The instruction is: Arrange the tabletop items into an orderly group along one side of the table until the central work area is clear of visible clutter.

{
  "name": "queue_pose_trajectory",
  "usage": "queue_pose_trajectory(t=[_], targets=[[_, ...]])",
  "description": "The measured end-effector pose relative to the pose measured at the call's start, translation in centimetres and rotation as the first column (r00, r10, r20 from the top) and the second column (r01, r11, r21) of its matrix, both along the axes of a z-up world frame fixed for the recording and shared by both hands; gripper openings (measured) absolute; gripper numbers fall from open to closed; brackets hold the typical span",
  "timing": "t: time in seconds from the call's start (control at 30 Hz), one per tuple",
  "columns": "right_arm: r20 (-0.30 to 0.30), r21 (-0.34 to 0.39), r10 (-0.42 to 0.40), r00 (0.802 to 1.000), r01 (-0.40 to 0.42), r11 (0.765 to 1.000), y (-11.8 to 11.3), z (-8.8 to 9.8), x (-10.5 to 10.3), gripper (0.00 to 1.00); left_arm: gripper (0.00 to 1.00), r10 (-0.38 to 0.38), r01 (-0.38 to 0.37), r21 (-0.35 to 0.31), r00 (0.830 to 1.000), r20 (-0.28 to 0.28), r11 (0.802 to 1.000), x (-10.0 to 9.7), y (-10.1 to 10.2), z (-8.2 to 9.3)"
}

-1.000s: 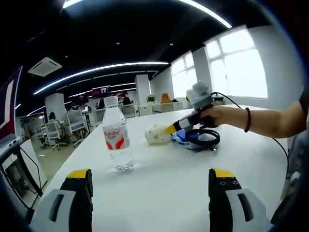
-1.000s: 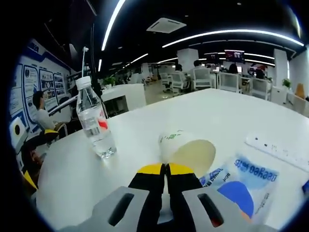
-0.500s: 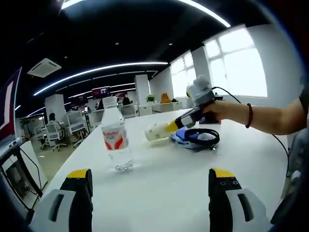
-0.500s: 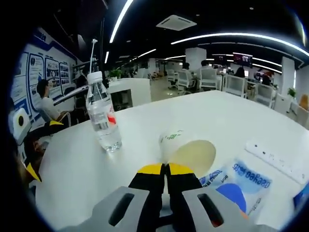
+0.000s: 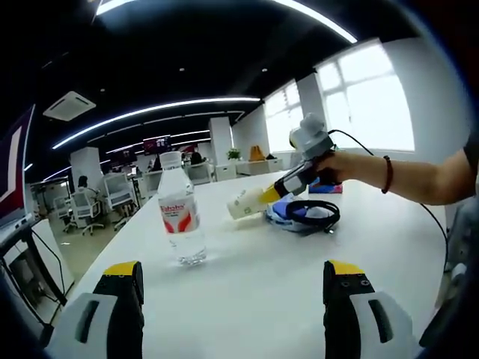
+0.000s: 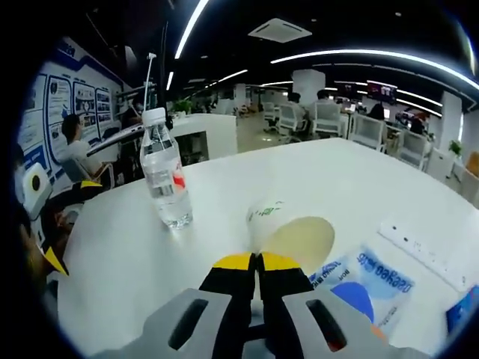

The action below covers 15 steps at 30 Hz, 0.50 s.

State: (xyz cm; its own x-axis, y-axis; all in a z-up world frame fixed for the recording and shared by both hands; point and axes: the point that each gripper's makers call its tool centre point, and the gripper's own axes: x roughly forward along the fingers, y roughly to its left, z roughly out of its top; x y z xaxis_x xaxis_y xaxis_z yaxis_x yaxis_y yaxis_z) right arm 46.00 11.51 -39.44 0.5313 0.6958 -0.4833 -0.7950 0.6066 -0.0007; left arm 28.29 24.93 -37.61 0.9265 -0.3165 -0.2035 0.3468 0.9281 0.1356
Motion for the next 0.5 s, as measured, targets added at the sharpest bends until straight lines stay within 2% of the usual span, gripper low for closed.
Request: queue_pose_trajectory(t=[0.2,0.27,0.4,0.5], targets=[[-0.016,-0.025,0.015,1.000,-0.016,1.000,0.1,-0.3,-0.3,0.00,1.00,0.002,-0.002,-0.002,1.000,-0.001,1.000,-0.2,0.1,0.0],[-0.022,-0.035,0.025,0.999,-0.026,0.999,0.2,-0.1,-0.6,0.00,1.00,0.001,-0.001,-0.003,1.000,0.004,1.000,-0.2,0.1,0.1],[-0.071,-0.021,0.035,0.997,-0.036,0.999,0.5,0.8,-1.1,0.00,1.00,0.001,-0.001,-0.005,1.000,0.009,1.000,-0.3,0.2,0.3],[-0.063,-0.028,0.037,0.997,-0.038,0.999,0.5,1.3,-1.2,0.00,1.00,-0.002,0.002,-0.008,1.000,0.013,1.000,-0.4,0.1,0.3]])
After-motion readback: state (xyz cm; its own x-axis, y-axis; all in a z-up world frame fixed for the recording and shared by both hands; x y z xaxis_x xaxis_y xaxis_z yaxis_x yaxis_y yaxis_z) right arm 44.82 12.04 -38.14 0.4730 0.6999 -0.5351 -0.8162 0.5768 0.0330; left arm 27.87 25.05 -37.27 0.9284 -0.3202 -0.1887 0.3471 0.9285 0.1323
